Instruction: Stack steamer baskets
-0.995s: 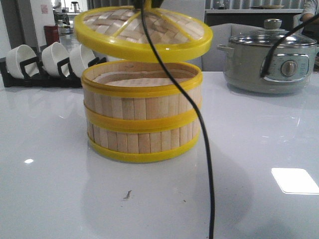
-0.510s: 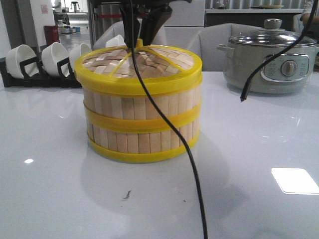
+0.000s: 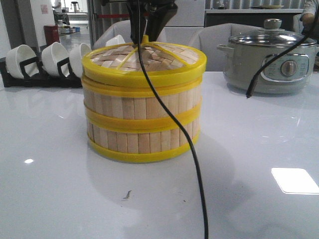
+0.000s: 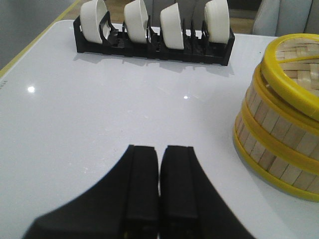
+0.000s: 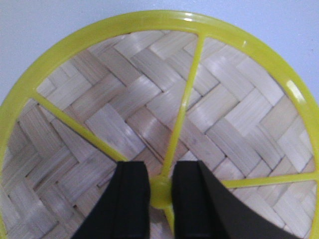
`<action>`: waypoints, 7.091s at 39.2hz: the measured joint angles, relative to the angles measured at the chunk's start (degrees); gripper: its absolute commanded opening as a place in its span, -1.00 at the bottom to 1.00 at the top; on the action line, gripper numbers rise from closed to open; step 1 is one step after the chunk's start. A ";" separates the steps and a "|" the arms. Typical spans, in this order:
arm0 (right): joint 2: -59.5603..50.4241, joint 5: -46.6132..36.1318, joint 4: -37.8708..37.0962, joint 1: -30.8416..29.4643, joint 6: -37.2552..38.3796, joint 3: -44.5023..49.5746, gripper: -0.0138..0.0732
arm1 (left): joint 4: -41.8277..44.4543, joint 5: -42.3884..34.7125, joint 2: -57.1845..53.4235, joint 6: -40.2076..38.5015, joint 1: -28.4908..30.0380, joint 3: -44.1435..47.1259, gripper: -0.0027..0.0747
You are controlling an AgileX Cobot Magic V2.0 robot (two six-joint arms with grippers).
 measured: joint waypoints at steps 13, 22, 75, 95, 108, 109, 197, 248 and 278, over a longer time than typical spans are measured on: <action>1.31 -0.11 1.17 0.00 0.00 0.00 -0.55 | 0.00 0.00 0.00 0.00 0.00 0.00 -0.71; 1.50 -0.35 1.26 0.00 0.00 0.00 -0.34 | 0.00 0.00 0.00 0.00 0.00 0.00 -0.71; -49.92 -31.81 -6.15 -12.82 0.00 45.83 0.19 | 0.00 0.00 0.00 0.00 0.00 0.00 -0.71; -84.59 -40.78 -6.28 -26.32 0.00 84.57 0.19 | 0.00 0.00 0.00 0.00 0.00 0.00 -0.71; -103.53 -41.38 -5.19 -32.70 0.00 100.81 0.19 | 0.00 0.00 0.00 0.00 0.00 0.00 -0.71; -104.52 -41.38 -4.92 -33.02 0.00 101.68 0.19 | 0.00 0.00 0.00 0.00 0.00 0.00 -0.71; -114.99 -44.76 -0.92 -38.53 0.00 113.20 -0.57 | -2.43 -3.81 -7.88 0.00 0.00 3.53 -0.71; -114.99 -44.88 -0.92 -38.53 0.00 113.20 -0.57 | -0.77 -14.44 -28.56 0.00 0.00 20.44 -0.71; -114.99 -44.88 -0.92 -38.53 0.00 113.20 -0.57 | 5.32 -16.98 -28.56 0.31 0.00 20.44 -0.71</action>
